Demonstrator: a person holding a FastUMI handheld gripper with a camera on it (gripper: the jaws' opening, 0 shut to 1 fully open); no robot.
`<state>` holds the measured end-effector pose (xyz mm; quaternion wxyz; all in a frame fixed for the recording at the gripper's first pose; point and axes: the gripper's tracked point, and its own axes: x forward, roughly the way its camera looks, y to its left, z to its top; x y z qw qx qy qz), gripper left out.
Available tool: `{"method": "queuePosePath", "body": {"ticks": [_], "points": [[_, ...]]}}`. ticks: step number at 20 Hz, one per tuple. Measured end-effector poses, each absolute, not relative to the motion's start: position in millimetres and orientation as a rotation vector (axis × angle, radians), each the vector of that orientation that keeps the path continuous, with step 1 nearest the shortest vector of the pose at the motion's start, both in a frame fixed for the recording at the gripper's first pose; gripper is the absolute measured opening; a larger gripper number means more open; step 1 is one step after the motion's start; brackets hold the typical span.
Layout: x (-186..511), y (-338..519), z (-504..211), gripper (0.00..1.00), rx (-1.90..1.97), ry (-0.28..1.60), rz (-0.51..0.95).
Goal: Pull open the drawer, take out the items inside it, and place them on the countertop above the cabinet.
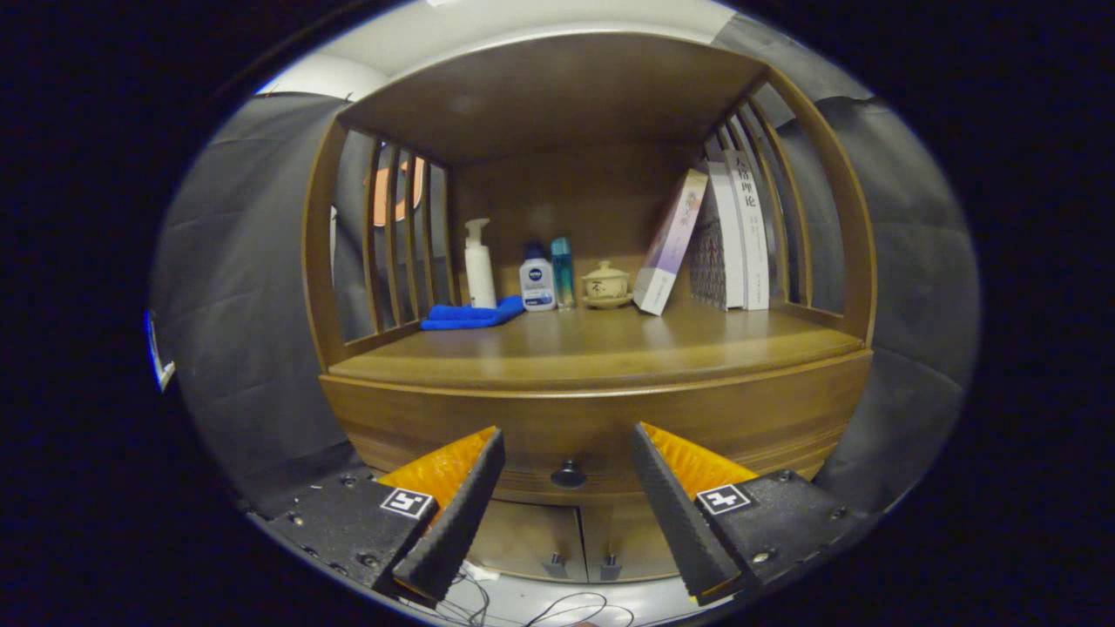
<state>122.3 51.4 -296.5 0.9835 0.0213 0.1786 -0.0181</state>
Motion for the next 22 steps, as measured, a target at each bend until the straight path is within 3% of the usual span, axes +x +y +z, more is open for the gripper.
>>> {"method": "queuePosePath", "body": {"ticks": [6, 19, 22], "points": [[130.6, 48.1, -323.9, 0.84, 0.047, 0.392, -0.056], [139.9, 48.9, -353.5, 0.31, 0.069, 0.405, -0.129], [140.9, 49.2, -352.9, 0.26, 0.142, 0.437, -0.125]]}}
